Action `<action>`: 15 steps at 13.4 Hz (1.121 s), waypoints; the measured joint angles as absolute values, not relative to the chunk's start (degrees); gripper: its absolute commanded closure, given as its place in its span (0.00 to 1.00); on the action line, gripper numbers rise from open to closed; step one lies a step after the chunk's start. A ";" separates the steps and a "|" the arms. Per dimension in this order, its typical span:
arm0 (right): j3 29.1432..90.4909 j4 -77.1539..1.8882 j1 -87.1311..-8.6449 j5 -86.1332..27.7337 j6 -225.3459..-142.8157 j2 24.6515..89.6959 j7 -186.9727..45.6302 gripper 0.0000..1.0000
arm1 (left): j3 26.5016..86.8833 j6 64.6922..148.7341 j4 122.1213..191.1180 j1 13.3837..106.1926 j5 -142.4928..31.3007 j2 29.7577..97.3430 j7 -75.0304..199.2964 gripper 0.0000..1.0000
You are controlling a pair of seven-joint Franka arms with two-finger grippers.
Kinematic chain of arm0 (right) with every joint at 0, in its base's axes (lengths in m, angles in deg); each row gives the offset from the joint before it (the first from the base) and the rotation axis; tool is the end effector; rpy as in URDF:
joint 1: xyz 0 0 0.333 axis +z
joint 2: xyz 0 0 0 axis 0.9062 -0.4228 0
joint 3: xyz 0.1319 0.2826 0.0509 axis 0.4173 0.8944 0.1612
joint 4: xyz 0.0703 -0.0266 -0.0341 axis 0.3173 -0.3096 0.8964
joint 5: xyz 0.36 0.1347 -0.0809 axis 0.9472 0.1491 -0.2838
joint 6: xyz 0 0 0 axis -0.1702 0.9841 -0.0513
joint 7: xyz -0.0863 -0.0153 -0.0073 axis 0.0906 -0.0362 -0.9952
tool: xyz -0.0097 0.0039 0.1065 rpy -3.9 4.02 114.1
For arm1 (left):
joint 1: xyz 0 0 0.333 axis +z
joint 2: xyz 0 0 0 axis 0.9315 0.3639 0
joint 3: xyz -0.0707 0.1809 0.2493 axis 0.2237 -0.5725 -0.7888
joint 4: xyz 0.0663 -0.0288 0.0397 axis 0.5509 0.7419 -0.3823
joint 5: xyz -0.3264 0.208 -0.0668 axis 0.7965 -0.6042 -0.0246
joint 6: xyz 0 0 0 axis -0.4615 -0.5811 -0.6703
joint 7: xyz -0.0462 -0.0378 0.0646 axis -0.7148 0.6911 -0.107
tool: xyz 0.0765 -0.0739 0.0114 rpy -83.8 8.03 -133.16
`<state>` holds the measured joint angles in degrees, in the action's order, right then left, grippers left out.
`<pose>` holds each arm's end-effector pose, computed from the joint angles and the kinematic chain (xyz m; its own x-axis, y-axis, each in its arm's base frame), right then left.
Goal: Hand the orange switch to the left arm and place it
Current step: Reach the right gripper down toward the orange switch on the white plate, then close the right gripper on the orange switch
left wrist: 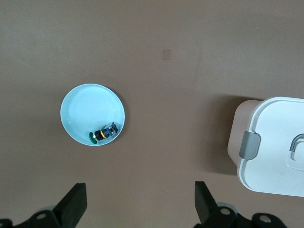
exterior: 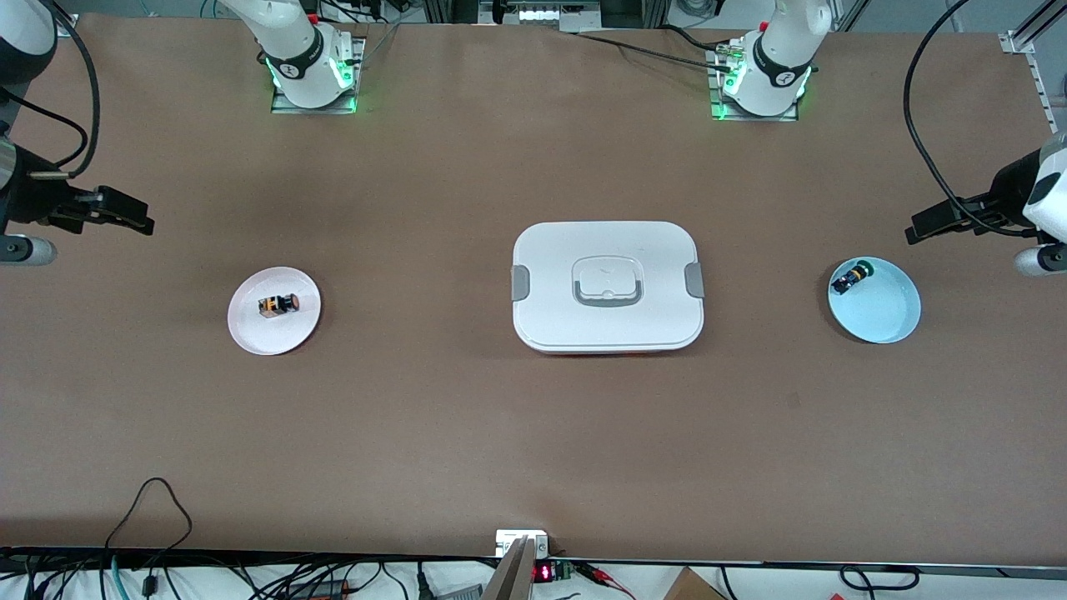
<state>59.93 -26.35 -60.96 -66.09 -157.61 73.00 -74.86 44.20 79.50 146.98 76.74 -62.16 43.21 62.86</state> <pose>0.5897 -0.0100 0.5667 0.9939 -0.0086 -0.1097 -0.0075 -0.9999 0.0103 0.5779 0.0214 0.5731 0.9812 0.1642 -0.1010 0.1688 -0.9849 0.0392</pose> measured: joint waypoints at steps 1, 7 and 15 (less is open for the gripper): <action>60.02 -26.40 -60.77 -66.09 -157.77 72.22 -74.85 0.00 | 44.33 79.50 146.98 76.72 -61.54 43.26 62.86 0.00; 60.31 -26.56 -58.32 -66.20 -163.12 66.19 -74.86 0.00 | 44.39 79.72 146.74 76.62 -59.78 43.92 62.86 0.00; 59.99 -37.16 -59.01 -67.02 -180.52 57.27 -74.84 0.00 | 43.75 79.91 144.90 76.90 -59.77 44.12 62.86 0.00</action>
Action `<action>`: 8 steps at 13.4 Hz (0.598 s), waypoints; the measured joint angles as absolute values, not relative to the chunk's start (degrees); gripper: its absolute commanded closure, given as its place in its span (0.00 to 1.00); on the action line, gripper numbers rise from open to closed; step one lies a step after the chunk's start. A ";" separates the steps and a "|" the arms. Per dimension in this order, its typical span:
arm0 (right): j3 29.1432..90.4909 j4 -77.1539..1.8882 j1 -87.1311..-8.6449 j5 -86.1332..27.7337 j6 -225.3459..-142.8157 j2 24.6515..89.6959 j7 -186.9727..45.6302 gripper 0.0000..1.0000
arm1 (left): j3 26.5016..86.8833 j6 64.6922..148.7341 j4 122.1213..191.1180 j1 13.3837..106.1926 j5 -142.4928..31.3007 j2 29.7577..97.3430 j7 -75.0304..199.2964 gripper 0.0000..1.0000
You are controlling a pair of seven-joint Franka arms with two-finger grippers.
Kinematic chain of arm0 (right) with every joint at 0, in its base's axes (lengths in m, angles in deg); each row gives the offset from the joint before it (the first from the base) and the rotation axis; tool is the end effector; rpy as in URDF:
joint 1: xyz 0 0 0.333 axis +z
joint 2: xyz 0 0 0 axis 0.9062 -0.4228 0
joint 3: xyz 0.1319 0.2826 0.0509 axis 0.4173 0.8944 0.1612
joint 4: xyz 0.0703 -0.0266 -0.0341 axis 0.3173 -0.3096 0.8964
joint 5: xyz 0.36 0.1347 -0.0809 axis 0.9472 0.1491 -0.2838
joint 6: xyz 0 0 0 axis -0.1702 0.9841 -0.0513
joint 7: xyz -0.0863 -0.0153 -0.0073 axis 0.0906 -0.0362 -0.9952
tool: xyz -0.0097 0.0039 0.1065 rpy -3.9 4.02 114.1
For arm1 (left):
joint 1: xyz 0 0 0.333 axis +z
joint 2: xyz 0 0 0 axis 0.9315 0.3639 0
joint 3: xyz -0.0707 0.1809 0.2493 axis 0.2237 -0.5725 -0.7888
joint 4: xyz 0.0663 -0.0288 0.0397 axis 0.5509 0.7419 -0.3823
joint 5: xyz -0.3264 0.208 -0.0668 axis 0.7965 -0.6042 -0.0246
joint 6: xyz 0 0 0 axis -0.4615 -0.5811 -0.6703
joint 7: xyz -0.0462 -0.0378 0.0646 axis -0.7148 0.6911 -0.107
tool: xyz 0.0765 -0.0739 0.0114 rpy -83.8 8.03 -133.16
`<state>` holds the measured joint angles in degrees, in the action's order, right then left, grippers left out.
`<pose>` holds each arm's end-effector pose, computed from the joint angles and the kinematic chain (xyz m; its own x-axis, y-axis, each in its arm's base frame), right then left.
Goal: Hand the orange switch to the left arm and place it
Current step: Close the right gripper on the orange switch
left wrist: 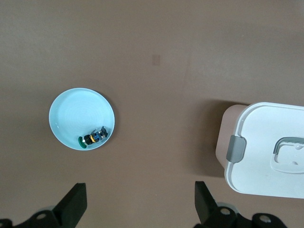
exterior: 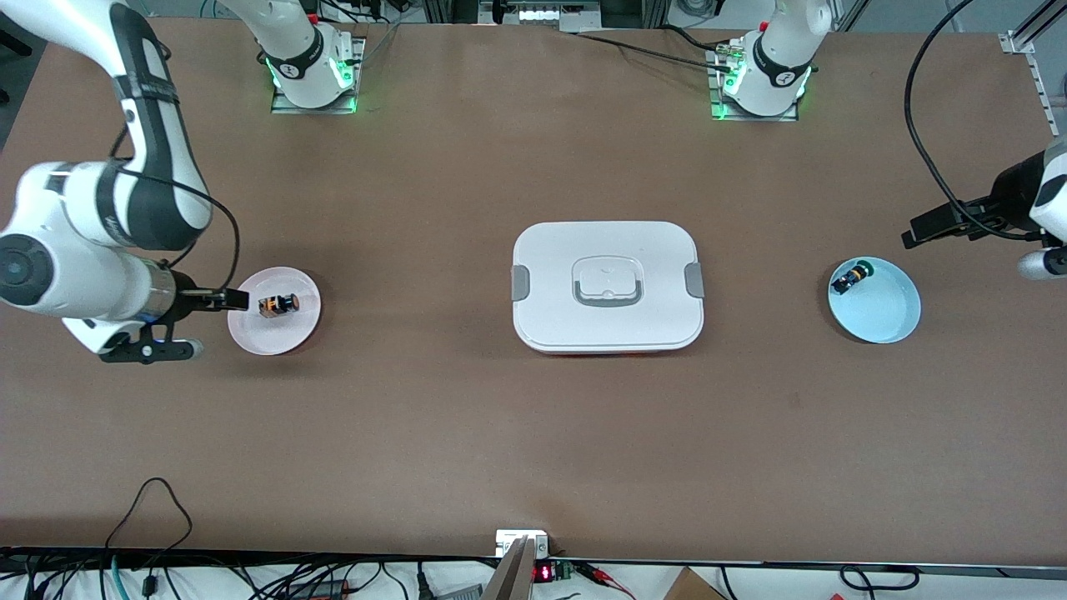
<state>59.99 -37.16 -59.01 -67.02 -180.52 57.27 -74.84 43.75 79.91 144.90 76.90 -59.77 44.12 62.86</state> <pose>0.6396 0.0118 0.3386 0.9845 0.0339 -0.1721 0.0427 -0.9980 0.0473 0.5848 0.0239 0.5817 0.9814 0.1750 -0.0791 0.1816 -0.9797 0.0846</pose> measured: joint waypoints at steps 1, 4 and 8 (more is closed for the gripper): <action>59.97 -40.57 -59.20 -67.03 -184.68 57.22 -74.78 0.00 | 43.74 79.91 144.23 76.90 -59.77 44.35 62.86 0.00; 60.03 -49.77 -59.13 -67.04 -195.85 57.13 -74.69 0.00 | 44.35 79.87 143.47 76.23 -61.78 45.03 62.85 0.00; 60.35 -55.19 -58.72 -67.04 -202.83 55.83 -74.47 0.00 | 45.39 79.85 143.41 75.09 -62.53 45.28 62.86 0.00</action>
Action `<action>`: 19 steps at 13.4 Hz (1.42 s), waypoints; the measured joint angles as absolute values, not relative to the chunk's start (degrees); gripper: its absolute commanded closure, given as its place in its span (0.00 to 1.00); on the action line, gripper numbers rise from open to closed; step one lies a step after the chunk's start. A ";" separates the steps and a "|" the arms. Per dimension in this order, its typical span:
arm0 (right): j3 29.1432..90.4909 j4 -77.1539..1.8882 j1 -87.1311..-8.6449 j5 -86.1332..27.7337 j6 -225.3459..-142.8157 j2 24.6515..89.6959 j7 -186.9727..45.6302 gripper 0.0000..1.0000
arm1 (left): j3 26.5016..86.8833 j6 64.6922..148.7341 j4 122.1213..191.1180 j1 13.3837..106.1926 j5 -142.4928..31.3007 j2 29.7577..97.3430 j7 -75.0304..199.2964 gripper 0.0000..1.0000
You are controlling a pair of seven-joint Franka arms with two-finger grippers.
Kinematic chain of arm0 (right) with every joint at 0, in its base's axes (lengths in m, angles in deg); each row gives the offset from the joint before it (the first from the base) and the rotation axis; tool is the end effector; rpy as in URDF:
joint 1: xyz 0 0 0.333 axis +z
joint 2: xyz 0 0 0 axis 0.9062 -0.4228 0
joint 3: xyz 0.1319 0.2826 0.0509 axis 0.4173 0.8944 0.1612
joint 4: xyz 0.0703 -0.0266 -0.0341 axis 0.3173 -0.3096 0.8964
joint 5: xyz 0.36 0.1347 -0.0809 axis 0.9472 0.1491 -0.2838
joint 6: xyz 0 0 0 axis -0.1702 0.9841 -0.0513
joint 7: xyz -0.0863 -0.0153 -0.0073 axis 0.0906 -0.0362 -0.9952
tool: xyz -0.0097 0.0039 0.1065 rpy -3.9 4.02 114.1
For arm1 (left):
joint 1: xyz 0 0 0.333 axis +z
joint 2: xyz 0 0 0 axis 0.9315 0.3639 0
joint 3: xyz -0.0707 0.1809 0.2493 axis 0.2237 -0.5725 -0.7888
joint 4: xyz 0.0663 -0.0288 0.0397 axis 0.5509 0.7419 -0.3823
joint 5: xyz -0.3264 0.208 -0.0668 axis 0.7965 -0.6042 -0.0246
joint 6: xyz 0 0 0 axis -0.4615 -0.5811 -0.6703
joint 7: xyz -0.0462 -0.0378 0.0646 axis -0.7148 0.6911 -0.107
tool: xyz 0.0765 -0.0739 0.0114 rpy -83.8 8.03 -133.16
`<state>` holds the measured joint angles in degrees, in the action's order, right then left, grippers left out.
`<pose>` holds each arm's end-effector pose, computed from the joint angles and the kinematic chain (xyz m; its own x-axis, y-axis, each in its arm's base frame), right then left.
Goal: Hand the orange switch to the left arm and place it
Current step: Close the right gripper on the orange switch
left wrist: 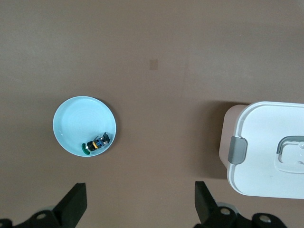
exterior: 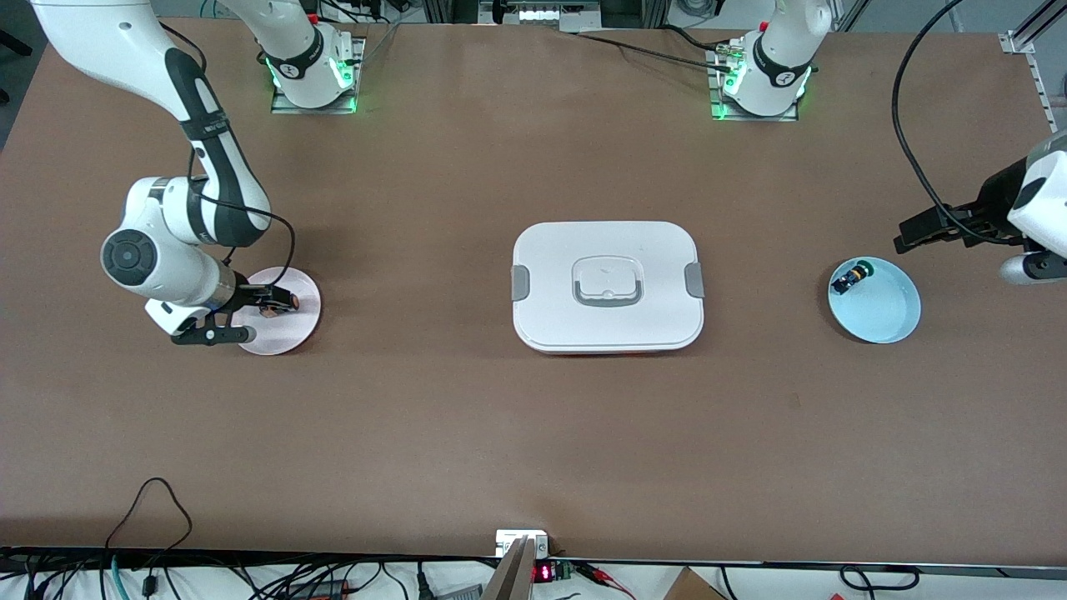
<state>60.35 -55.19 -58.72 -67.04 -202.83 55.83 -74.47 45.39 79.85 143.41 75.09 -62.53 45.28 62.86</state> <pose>0.5869 0.0142 0.2211 0.9905 0.0593 -0.1237 0.0651 -0.9969 0.0435 0.5915 -0.0047 0.5819 0.9909 0.1161 -0.0686 0.1192 -0.9919 0.0432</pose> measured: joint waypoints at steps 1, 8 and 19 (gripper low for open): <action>60.57 -55.35 -58.63 -67.04 -203.67 55.16 -74.38 0.00 | 45.75 79.80 143.39 75.04 -62.80 45.28 62.86 0.00; 60.79 -55.52 -58.12 -67.04 -206.39 52.92 -69.98 0.00 | 45.80 79.06 143.15 75.08 -65.48 45.31 62.86 0.00; 62.64 -53.75 -58.04 -67.03 -203.42 52.58 -65.36 0.72 | 46.74 78.42 143.30 75.36 -66.55 45.46 62.85 0.00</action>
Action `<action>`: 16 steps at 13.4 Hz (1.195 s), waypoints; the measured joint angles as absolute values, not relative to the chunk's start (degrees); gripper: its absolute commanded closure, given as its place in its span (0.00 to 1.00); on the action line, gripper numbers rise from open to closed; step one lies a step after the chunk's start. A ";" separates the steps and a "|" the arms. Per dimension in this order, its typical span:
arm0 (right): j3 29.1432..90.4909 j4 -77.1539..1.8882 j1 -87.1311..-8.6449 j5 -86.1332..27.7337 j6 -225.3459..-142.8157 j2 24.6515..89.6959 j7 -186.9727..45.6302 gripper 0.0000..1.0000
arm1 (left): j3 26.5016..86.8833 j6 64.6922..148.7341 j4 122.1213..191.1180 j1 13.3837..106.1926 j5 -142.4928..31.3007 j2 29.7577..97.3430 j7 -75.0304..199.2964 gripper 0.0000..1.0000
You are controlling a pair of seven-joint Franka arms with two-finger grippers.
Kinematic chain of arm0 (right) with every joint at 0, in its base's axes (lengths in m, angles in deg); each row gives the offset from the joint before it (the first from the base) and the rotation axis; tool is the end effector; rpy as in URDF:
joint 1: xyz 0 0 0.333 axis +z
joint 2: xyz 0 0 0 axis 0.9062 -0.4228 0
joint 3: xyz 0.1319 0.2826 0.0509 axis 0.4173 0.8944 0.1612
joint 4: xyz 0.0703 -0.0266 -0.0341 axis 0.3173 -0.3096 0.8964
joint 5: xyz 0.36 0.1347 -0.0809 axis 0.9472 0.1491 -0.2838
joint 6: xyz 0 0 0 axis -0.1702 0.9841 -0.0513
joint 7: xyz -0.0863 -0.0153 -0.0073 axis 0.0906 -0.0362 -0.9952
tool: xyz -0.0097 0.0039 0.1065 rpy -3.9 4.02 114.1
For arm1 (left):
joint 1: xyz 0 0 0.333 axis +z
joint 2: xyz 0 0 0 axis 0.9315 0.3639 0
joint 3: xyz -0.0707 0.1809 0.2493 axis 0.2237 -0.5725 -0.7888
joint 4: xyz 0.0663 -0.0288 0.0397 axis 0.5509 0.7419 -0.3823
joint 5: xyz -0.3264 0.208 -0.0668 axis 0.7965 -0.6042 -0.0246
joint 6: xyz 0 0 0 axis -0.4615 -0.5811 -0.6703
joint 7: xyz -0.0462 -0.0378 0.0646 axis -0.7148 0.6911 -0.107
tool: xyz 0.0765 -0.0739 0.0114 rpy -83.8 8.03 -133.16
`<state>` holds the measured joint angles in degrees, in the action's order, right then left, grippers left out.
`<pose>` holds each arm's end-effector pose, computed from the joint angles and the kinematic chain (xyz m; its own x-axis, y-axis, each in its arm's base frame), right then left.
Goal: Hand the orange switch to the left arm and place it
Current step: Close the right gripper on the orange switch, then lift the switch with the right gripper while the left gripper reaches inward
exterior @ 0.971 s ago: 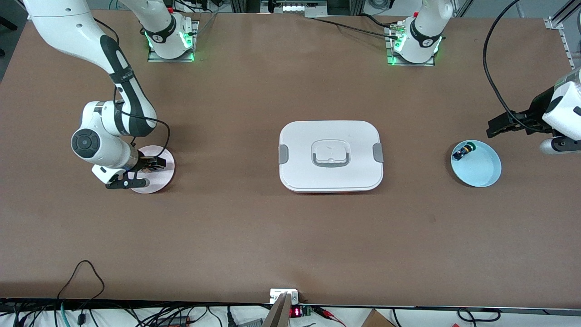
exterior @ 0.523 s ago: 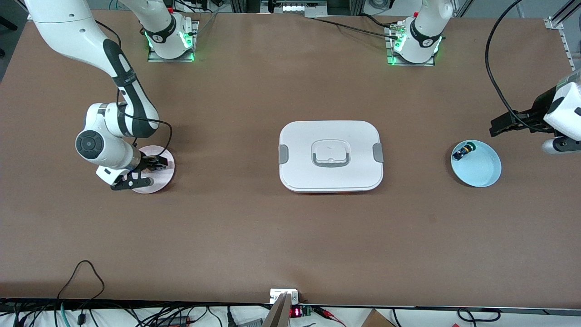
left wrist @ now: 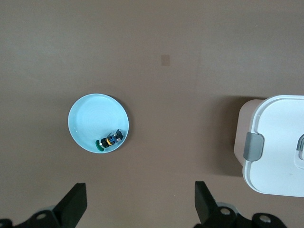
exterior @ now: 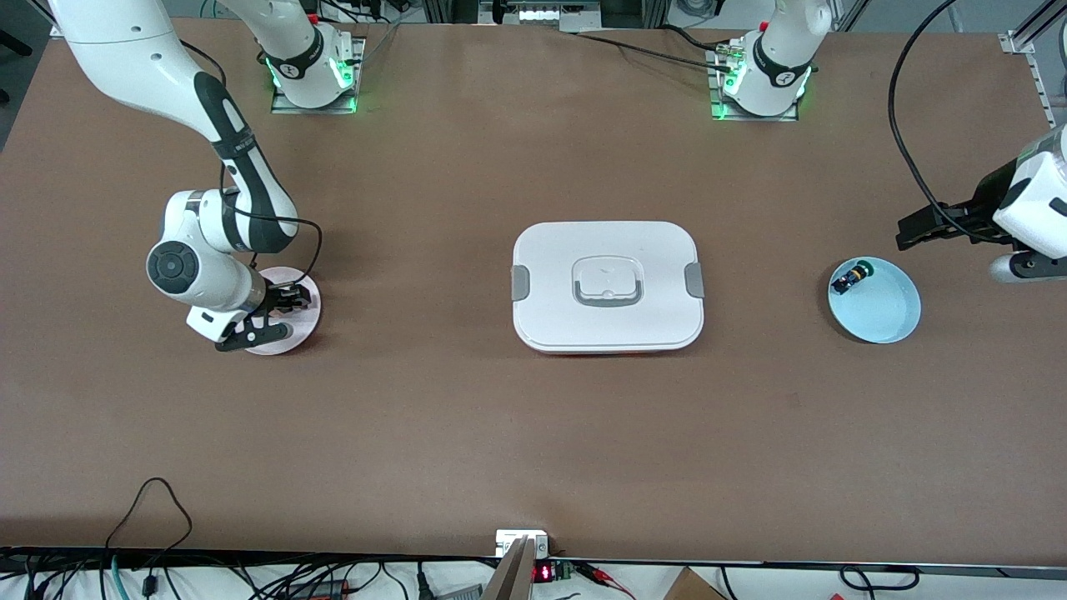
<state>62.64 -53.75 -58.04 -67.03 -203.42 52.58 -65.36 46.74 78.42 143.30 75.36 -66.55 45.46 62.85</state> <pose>0.5887 0.0445 0.1972 0.9529 0.2649 -0.1479 0.2686 -0.9633 0.0047 0.5895 -0.0072 0.5790 0.9915 0.0978 -0.0858 0.0959 -0.9951 -0.0261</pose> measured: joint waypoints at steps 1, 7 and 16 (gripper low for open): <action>63.04 -51.97 -57.99 -66.96 -200.35 53.19 -64.47 0.73 | 47.17 78.30 143.40 75.33 -66.55 45.49 62.85 0.00; 65.47 -32.52 -57.96 -61.28 -175.56 55.86 -59.45 0.74 | 47.67 77.57 144.56 74.36 -66.02 46.19 62.86 0.00; 79.48 -14.98 -56.94 -48.19 -162.80 58.48 -54.33 0.75 | 41.90 73.66 153.59 77.44 -20.51 47.14 56.70 0.00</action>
<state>79.48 -14.98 -56.94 -48.19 -162.80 58.48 -54.33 41.90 73.66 153.59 77.44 -20.51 47.14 56.70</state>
